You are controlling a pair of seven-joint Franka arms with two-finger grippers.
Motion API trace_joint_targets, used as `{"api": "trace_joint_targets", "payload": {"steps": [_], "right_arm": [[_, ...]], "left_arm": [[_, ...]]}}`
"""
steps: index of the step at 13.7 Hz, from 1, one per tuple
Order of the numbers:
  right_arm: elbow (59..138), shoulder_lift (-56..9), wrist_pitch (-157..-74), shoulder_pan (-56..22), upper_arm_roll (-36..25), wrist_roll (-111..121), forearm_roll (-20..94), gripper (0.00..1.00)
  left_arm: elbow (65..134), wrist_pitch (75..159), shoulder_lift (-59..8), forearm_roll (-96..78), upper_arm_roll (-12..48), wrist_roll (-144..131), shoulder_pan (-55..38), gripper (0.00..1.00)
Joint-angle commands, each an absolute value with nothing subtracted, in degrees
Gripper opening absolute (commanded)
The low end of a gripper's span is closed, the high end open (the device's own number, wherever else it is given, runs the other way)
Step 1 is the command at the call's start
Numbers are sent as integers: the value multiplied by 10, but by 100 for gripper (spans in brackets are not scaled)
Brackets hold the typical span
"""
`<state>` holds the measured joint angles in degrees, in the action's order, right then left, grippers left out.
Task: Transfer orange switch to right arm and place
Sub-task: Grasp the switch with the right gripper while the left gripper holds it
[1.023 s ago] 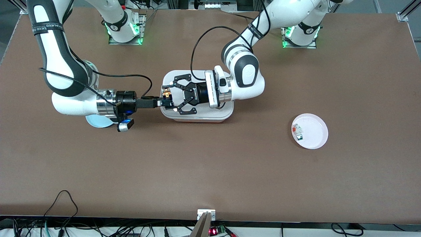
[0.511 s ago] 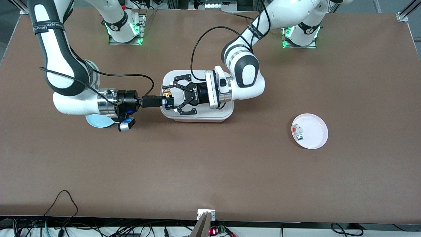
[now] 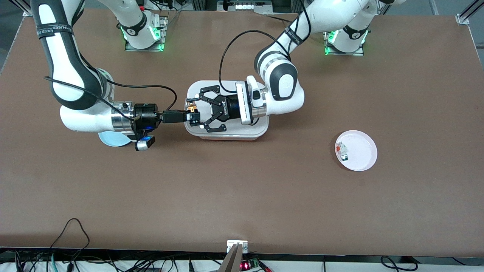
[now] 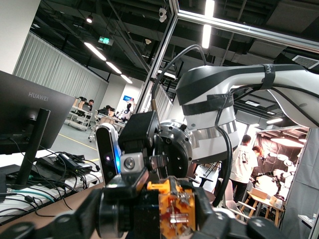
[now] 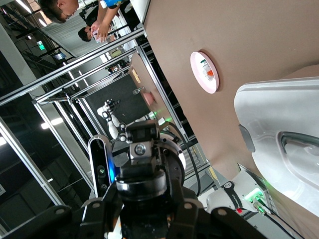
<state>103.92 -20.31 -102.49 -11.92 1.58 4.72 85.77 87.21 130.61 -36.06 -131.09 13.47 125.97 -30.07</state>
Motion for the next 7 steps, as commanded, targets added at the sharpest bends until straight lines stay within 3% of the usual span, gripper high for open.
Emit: {"api": "trace_joint_targets", "payload": {"steps": [1,7], "right_arm": [[1042,-195,-1027,-120,15,38,863,9],[1025,-196,-1027,-117,13,47,803,9]], "left_arm": [[865,1310,-354,-1325,134,1263,-288,100],[893,1282,-310,-1151,135,1098,-224,100]]}}
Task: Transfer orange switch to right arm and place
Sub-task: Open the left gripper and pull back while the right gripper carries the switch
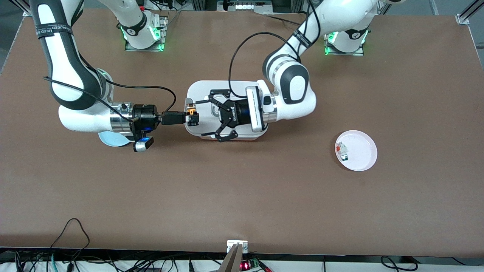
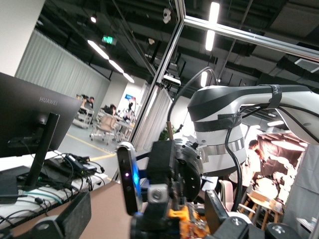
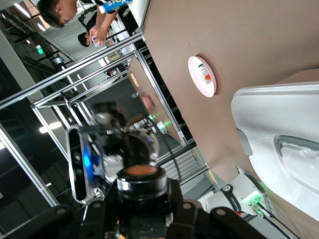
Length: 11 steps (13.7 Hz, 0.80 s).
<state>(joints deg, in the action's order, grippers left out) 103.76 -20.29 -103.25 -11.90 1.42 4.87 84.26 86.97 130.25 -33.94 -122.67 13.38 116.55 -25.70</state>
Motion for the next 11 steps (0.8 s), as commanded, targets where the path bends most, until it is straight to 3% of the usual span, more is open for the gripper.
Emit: {"api": "trace_joint_targets", "payload": {"steps": [1,5,11], "right_arm": [[1010,-196,-1027,-115,13,46,746,9],[982,-194,-1021,-112,12,118,531,8],[1015,-156,-999,-91,12,487,226,8]], "left_arm": [[894,1255,-304,-1076,135,1043,-201,100],[887,1137,-294,-836,133,875,-113,100],[842,1023,-295,-532,129,653,-17,100]]}}
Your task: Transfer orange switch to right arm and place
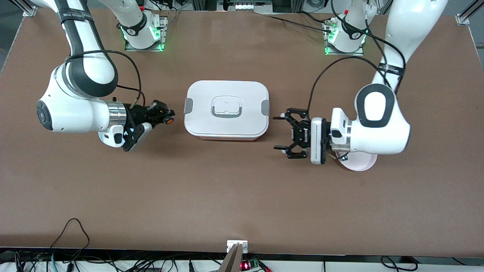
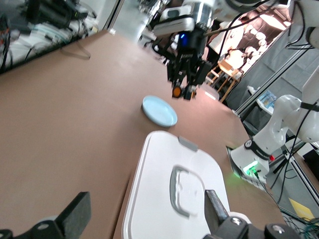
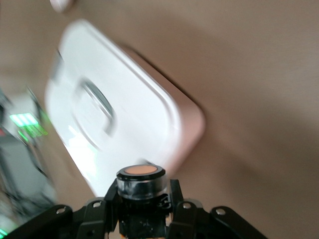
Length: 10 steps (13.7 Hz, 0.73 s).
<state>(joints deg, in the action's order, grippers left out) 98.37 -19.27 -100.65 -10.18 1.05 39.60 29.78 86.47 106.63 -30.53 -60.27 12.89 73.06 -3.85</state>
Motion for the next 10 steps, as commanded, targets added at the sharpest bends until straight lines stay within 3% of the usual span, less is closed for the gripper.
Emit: {"api": "trace_joint_targets", "payload": {"steps": [1,5,10], "right_arm": [[1031,-141,-1003,-83,11,532,180,8],[1137,-91,-1094,-43,11,721,83,8],[1299,-86,-1341,20,11,935,76,6]], "left_arm": [[825,998,-295,-477,129,605,-1,100],[738,858,-294,-272,129,462,40,100],[670,708,-291,-13,139,372,28,100]]}}
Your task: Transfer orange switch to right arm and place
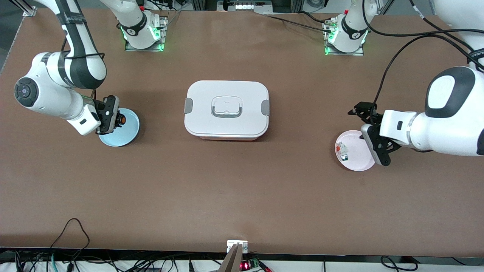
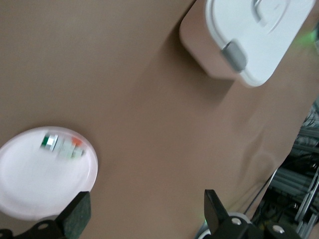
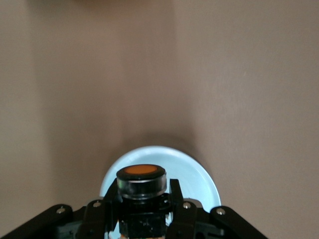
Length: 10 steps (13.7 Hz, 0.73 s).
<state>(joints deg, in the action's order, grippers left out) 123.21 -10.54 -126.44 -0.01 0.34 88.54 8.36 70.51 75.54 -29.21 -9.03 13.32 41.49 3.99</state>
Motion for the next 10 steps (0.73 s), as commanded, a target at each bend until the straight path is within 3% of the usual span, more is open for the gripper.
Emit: {"api": "trace_joint_targets", "payload": {"steps": [1,4,6,9,10], "right_arm": [[1313,-96,-1367,25,11,938,76,6],[1349,-126,-1457,33,11,947,76,6],[1367,-141,-1504,33,11,948,76,6],[1370,-173,-1542,40,11,948,76,10],[1369,-172,-1542,40,11,948,76,17]], "left_arm": [[661,690,-281,29,139,348,17,100],[656,657,-258,134,135,260,-40,100],[658,677,-221,142,61,160,-114,100],[778,799,-136,54,32,71,-79,100],[817,845,-111,14,31,69,-53,100]]}}
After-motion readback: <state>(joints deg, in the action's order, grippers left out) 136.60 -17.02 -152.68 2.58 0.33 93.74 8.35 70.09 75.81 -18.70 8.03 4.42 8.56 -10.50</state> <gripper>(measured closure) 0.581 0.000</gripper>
